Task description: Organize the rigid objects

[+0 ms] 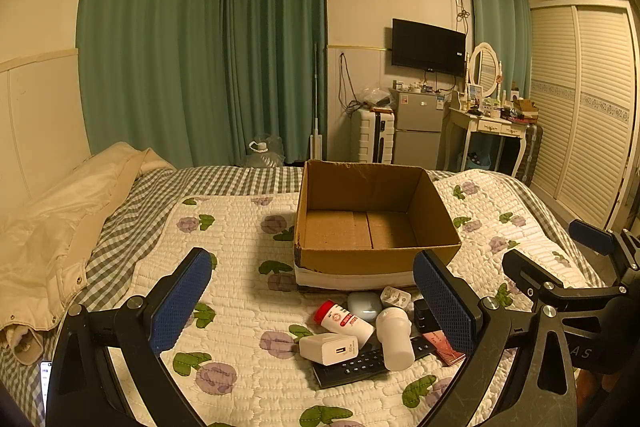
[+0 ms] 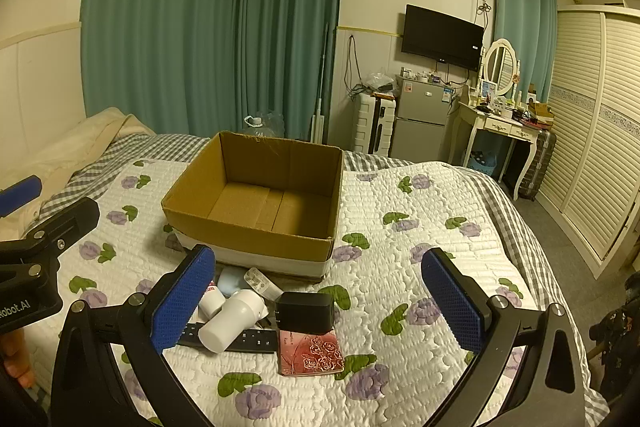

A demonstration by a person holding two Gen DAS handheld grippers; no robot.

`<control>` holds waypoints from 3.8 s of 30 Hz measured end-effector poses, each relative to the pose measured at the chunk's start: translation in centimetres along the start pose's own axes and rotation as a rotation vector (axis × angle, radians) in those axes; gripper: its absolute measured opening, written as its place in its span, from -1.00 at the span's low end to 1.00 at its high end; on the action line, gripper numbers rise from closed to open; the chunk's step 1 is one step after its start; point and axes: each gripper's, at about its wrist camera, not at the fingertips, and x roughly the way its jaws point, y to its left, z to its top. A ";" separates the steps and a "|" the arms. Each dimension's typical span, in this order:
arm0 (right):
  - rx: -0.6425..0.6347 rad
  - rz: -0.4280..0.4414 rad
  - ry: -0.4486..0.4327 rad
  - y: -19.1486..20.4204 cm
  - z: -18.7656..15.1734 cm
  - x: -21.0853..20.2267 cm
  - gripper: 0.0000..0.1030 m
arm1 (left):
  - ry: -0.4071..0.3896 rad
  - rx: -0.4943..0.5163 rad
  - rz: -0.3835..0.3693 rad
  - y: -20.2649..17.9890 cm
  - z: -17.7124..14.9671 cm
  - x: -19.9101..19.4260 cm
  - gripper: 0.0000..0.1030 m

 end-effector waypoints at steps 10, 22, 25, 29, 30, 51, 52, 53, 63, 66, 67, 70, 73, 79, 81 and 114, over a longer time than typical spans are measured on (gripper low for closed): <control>0.000 0.002 0.002 0.0 -0.1 -0.1 1.00 | 0.000 -0.001 0.001 0.0 0.0 0.0 1.00; -0.001 0.001 0.003 0.0 0.0 0.0 1.00 | 0.000 0.002 0.001 0.0 -0.2 0.0 1.00; -0.001 0.002 0.003 -0.1 0.0 -0.1 1.00 | 0.000 0.002 0.001 0.0 -0.1 0.0 1.00; -0.003 0.003 0.004 0.1 -0.5 0.1 1.00 | 0.000 0.002 0.001 -0.1 -0.1 0.0 1.00; -0.003 0.002 0.004 0.2 -0.5 0.1 1.00 | 0.000 0.002 0.000 -0.1 -0.1 0.0 1.00; -0.019 0.018 0.039 -0.3 -0.3 1.3 1.00 | 0.009 -0.003 0.022 0.0 -0.6 0.6 1.00; -0.021 0.020 0.048 -0.2 -0.4 1.6 1.00 | 0.018 0.000 0.027 0.0 -0.8 1.0 1.00; -0.026 0.024 0.061 -0.1 -0.6 2.2 1.00 | 0.029 0.004 0.032 -0.1 -0.9 1.4 1.00; -0.085 0.140 0.266 4.6 -4.9 9.1 0.97 | 0.223 -0.005 0.126 2.2 -5.1 7.3 0.96; -0.116 0.165 0.310 6.8 -6.4 11.2 0.85 | 0.254 -0.007 0.142 2.8 -5.9 8.1 0.95; -0.120 0.168 0.327 7.2 -6.7 11.8 0.72 | 0.261 -0.008 0.140 2.9 -6.1 8.3 0.95; -0.111 0.184 0.383 7.5 -7.9 13.2 0.44 | 0.272 -0.005 0.136 2.9 -6.4 8.5 0.95; -0.109 0.195 0.403 7.0 -8.7 13.5 -0.08 | 0.288 0.011 0.132 2.4 -6.7 8.7 0.95; -0.080 0.256 0.403 4.9 -8.7 12.4 -0.38 | 0.318 0.051 0.105 0.8 -7.3 9.5 0.94; -0.078 0.266 0.376 4.3 -8.2 11.5 -0.38 | 0.329 0.057 0.085 0.3 -7.6 9.8 0.94; -0.008 0.294 0.265 -0.1 -5.1 8.8 -0.38 | 0.469 0.100 0.048 -3.2 -9.9 14.0 0.12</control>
